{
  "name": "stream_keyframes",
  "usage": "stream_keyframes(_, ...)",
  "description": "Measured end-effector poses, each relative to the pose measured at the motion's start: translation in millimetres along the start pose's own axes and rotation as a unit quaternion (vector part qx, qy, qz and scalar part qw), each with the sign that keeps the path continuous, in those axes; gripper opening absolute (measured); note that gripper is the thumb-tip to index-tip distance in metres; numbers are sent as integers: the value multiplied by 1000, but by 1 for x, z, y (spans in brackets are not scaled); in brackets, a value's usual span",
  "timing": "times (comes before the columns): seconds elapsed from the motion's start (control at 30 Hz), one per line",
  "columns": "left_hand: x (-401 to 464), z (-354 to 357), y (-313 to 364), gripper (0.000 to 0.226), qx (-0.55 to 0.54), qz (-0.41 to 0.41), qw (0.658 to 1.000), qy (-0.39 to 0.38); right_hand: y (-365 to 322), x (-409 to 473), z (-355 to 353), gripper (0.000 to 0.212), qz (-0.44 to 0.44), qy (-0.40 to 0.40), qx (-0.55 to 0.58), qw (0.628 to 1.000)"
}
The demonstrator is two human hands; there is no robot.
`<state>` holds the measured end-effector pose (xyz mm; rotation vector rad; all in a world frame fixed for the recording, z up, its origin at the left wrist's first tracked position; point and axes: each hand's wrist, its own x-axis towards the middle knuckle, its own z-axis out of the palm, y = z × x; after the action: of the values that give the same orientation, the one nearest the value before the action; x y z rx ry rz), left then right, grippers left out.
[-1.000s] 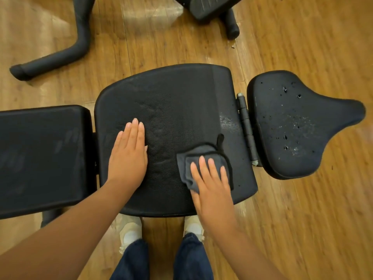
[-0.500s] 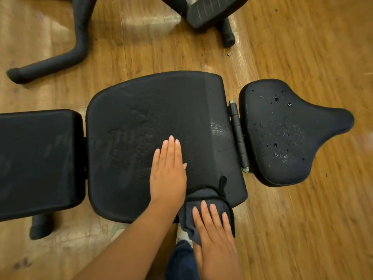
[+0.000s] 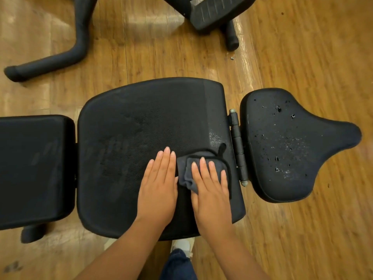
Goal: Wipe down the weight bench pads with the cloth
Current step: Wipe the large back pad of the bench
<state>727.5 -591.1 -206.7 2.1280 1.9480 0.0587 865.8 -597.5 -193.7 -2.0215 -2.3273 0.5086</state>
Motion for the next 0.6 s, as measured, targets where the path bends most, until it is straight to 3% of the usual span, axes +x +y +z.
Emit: stream_keyframes(0.6,4,-4,0,56,-6,-8,1000,-14,-9,198,-51,51,-32,-50,43,997)
